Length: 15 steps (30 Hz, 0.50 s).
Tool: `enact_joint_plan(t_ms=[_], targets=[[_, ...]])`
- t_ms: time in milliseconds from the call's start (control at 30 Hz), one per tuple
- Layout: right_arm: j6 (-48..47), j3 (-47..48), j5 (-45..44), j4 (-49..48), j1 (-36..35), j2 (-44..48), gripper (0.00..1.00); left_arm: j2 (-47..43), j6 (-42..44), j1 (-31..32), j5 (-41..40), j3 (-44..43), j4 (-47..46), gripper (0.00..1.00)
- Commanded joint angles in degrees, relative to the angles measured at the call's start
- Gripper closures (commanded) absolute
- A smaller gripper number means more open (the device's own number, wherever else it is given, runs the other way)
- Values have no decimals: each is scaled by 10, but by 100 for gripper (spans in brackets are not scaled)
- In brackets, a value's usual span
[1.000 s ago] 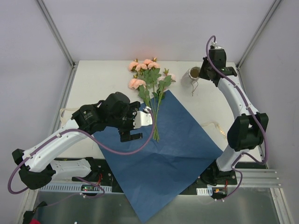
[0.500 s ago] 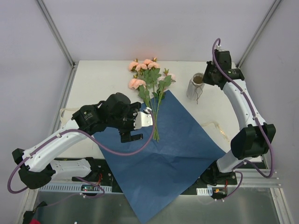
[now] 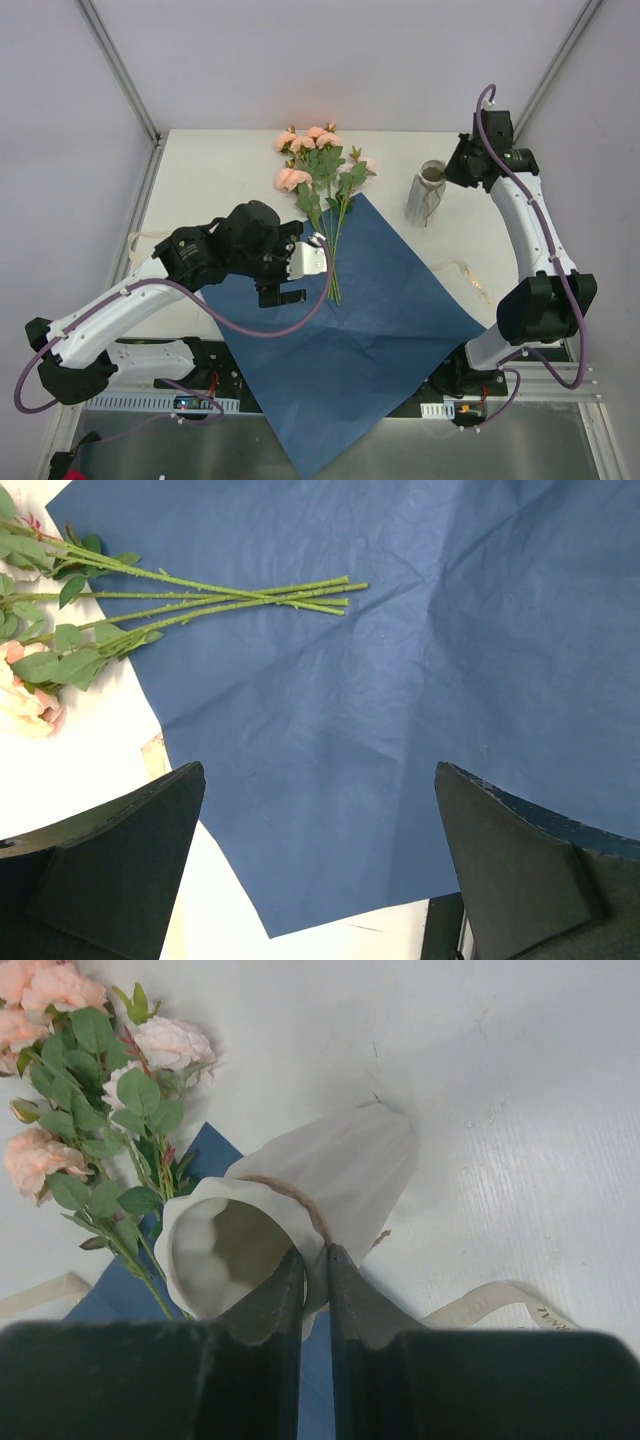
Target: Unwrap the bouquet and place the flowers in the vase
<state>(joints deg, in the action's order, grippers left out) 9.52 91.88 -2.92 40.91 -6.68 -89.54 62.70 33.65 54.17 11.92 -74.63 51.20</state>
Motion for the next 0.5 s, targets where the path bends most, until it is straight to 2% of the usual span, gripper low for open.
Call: enact_joint_plan(t_ms=[0,133,300,367,400,467], targets=[[46,-18,51,-26,30,-3,99,-2,4,9,-1,-3,-13,1],[47,-24,51,-28,39,-7,99,4,0,9,-9,-7,-15,1],[42,-6,47,-5,45,-11,97,23,-46,9,-2,-24,9,1],[38,7,43,6,47,-15,84,23,-63,9,4,-32,12,1],[35,8,40,16,47,-15,63,24,-68,8,4,-36,13,1],[32,10,33,21,48,-9,47,25,-80,7,-1,-46,13,1]])
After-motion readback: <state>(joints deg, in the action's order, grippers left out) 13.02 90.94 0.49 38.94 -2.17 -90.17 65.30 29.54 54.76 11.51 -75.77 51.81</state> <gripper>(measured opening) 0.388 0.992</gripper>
